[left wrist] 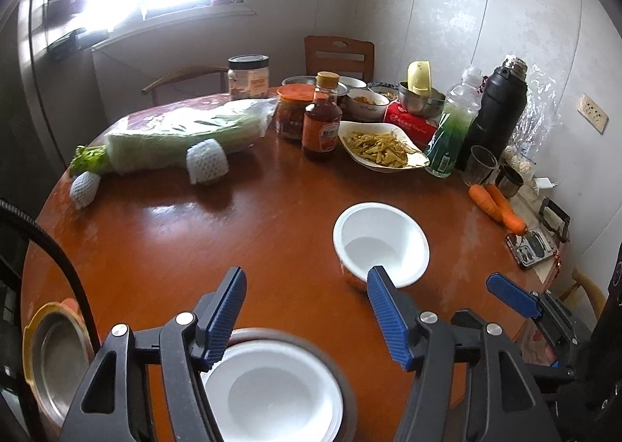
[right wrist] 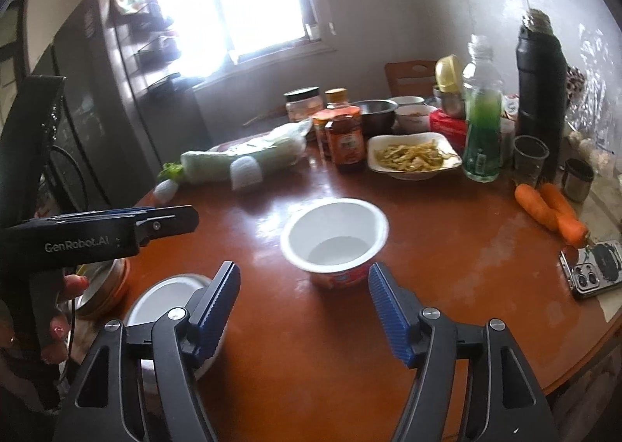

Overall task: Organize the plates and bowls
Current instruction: 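Open the left gripper and withdraw from the nested bowls, then reach the left gripper to the smaller white paper bowl and grasp its rim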

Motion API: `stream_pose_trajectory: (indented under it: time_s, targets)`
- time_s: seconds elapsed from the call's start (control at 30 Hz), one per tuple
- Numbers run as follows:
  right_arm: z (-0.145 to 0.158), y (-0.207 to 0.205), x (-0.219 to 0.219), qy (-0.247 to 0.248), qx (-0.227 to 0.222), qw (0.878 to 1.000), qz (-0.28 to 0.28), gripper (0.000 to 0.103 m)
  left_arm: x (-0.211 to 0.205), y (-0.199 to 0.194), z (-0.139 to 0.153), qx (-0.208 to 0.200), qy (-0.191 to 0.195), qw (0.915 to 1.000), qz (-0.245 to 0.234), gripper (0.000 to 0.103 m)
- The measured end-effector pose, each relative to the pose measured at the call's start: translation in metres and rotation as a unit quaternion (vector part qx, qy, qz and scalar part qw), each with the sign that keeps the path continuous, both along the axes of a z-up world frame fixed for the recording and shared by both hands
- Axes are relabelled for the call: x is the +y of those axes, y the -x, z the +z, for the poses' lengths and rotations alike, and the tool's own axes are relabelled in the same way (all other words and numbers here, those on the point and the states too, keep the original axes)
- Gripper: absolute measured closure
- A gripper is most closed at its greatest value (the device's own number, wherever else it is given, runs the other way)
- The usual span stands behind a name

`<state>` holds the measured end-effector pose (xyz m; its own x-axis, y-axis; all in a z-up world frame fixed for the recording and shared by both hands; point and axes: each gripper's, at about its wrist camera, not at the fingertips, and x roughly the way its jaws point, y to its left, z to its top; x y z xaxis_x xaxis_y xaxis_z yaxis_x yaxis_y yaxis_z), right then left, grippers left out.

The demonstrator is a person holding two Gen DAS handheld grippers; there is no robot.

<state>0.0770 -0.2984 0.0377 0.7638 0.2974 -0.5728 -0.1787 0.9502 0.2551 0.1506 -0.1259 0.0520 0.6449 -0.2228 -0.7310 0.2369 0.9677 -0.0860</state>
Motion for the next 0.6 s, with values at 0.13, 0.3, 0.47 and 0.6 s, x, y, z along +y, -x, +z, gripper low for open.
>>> stream_pose_trajectory:
  time_s: [0.13,0.3,0.47,0.6]
  targets:
    - [-0.008,-0.019,-0.013,0.000,0.007,1.000,-0.011,0.033,-0.013,-0.019,-0.009,0.012,0.000,0.9999,0.000,0.038]
    - [-0.020,-0.041,-0.023,-0.004,0.019,1.000,-0.016,0.032,-0.023,-0.042,-0.026,0.042,0.004,0.9991,0.005,0.038]
    - [-0.033,-0.060,-0.026,-0.006,0.033,0.999,-0.016,0.032,-0.027,-0.057,-0.038,0.056,0.003,0.9983,0.012,0.038]
    - [-0.041,-0.075,-0.027,-0.005,0.046,0.999,-0.014,0.032,-0.031,-0.068,-0.050,0.075,0.003,0.9970,0.018,0.038]
